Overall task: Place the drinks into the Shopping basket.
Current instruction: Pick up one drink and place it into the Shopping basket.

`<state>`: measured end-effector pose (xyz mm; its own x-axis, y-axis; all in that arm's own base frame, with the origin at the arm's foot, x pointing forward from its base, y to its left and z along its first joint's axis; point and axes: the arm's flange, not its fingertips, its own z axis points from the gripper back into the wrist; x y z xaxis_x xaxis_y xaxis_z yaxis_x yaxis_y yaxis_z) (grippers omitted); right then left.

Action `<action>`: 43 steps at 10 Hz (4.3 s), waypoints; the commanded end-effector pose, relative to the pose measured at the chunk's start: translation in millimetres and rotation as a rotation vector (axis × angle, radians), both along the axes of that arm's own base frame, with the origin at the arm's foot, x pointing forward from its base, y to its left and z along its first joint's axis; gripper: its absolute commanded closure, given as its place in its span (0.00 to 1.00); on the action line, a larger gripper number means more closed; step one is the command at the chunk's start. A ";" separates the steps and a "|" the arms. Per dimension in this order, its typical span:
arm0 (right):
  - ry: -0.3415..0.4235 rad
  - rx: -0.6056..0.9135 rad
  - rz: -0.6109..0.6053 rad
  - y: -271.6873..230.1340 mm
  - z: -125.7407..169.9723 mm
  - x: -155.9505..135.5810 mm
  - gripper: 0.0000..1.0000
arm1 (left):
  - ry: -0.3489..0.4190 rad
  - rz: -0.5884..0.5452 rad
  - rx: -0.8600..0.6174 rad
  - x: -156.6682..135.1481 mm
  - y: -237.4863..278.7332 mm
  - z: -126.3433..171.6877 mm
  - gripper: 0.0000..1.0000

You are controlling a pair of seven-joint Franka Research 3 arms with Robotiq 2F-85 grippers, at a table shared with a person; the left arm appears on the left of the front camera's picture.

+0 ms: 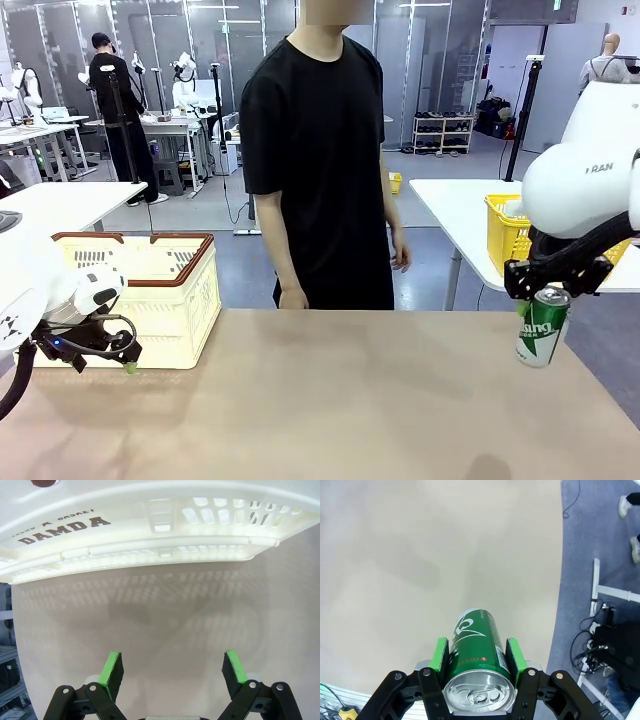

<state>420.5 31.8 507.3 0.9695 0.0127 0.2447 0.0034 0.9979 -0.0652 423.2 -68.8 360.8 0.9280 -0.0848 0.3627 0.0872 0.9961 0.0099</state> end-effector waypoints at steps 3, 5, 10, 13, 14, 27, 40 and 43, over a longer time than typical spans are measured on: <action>-0.026 -0.037 0.136 55.2 -2.1 -1.5 1.00 | 0.002 0.014 -0.005 -0.1 0.3 -0.3 0.00; -0.034 -0.060 0.277 111.8 -6.9 -1.4 1.00 | 0.002 0.014 -0.005 -0.1 0.3 -0.3 0.00; -0.018 -0.098 0.597 251.7 -28.1 3.8 1.00 | 0.002 0.014 -0.005 -0.1 0.3 -0.3 0.00; -0.077 -0.057 0.702 300.5 -39.0 12.6 1.00 | 0.002 0.014 -0.005 -0.1 0.3 -0.3 0.00; -0.089 -0.036 0.722 310.4 -44.8 17.8 1.00 | 0.002 0.014 -0.005 -0.1 0.3 -0.3 0.00; 0.022 -0.007 0.742 333.3 -114.3 71.6 1.00 | 0.002 0.014 -0.005 -0.1 0.3 -0.3 0.00; 0.097 -0.149 0.706 307.2 -88.3 54.4 0.00 | 0.002 0.014 -0.005 -0.1 0.3 -0.3 0.00; 0.103 -0.152 0.697 267.0 -72.8 37.5 0.00 | 0.002 0.014 -0.005 -0.1 0.3 -0.3 0.00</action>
<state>469.9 315.6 433.6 0.7435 0.6623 0.0924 -0.6452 0.7468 -0.1615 423.1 -68.8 360.7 0.9281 -0.0849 0.3625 0.0872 0.9961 0.0100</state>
